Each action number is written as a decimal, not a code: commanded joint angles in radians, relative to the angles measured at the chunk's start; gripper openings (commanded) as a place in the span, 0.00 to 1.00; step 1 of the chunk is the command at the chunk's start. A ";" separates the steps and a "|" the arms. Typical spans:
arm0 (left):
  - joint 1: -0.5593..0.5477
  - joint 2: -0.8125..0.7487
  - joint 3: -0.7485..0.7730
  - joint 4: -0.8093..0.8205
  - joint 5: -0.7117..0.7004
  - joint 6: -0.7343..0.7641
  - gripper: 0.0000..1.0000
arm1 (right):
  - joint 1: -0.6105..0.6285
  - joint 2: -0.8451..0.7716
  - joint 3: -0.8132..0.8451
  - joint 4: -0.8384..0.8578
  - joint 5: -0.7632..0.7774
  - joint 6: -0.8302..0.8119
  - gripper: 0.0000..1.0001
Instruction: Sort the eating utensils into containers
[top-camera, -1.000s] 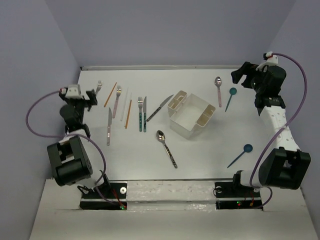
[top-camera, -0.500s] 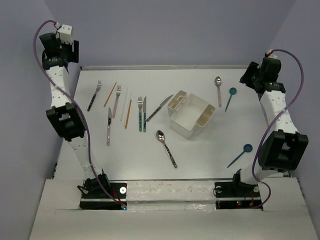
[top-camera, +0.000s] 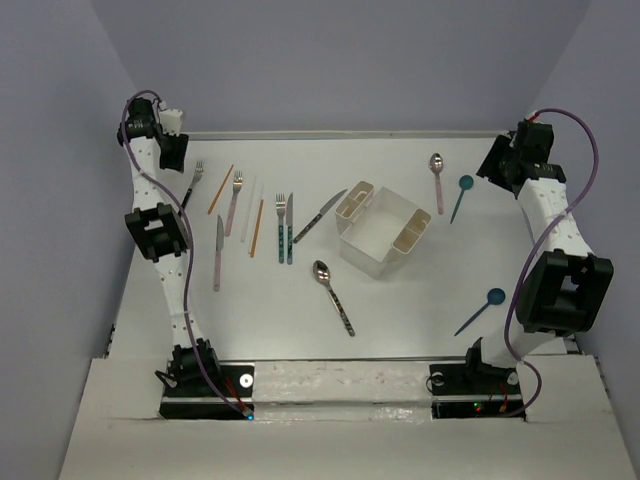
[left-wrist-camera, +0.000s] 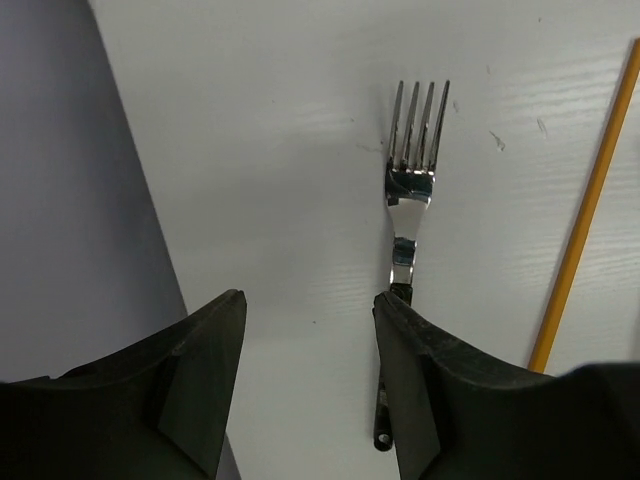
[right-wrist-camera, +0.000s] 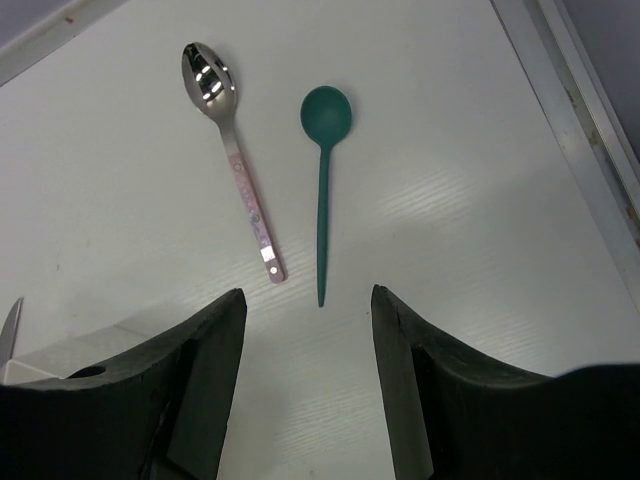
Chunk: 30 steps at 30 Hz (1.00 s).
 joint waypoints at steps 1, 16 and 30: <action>0.003 -0.050 0.000 -0.108 0.035 0.020 0.65 | 0.005 0.001 0.031 -0.032 -0.013 -0.017 0.59; -0.025 -0.050 -0.156 -0.106 0.014 0.082 0.61 | 0.005 0.007 0.071 -0.074 0.002 -0.023 0.59; -0.037 -0.198 -0.638 0.113 -0.032 0.127 0.21 | 0.005 0.012 0.076 -0.078 0.016 -0.019 0.59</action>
